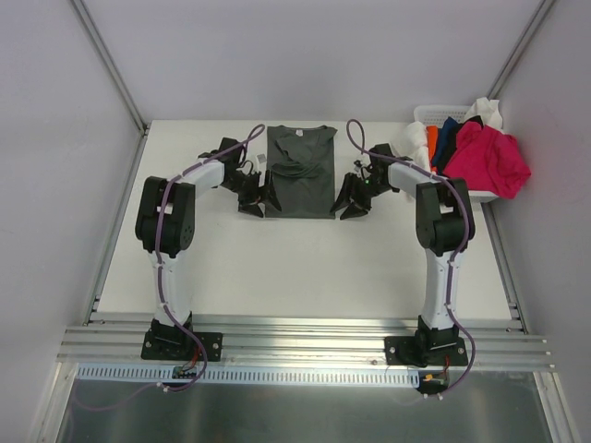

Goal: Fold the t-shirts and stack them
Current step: Grab one side of the 2/3 rectangular tshirt with both arms

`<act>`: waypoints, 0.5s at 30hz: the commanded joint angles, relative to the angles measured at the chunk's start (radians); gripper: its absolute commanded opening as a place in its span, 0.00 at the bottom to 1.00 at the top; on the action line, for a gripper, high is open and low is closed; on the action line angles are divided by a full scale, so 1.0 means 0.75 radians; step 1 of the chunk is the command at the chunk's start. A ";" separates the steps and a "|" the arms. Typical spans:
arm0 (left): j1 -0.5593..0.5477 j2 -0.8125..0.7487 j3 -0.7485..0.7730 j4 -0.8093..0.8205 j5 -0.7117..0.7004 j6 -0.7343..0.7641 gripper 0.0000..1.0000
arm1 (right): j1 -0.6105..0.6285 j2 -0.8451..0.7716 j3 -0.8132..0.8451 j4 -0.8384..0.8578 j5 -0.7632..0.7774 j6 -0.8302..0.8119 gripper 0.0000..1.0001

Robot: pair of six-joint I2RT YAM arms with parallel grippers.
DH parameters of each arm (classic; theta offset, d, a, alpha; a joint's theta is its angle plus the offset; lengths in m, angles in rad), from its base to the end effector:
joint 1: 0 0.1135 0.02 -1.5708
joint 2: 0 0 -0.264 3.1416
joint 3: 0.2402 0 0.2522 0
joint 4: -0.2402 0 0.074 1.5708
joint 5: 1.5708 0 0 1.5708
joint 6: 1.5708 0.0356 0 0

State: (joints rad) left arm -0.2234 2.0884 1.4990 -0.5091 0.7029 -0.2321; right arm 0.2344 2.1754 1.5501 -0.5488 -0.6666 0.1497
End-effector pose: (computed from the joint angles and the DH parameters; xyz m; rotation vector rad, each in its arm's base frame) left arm 0.4178 -0.1185 0.1665 0.2214 2.6406 -1.0863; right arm 0.4260 0.1243 0.1419 -0.3025 2.6944 1.0230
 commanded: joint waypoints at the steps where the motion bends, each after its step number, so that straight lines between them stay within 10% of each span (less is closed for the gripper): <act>1: -0.023 0.034 0.038 -0.004 0.038 -0.022 0.73 | 0.011 0.039 0.060 -0.011 0.007 0.001 0.46; 15: -0.036 0.054 0.059 -0.002 0.014 -0.022 0.63 | 0.041 0.069 0.075 0.020 -0.019 0.021 0.28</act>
State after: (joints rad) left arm -0.2432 2.1242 1.5124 -0.5060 0.7059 -0.2485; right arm 0.2520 2.2105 1.5784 -0.5362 -0.6739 0.1562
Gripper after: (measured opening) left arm 0.652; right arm 0.305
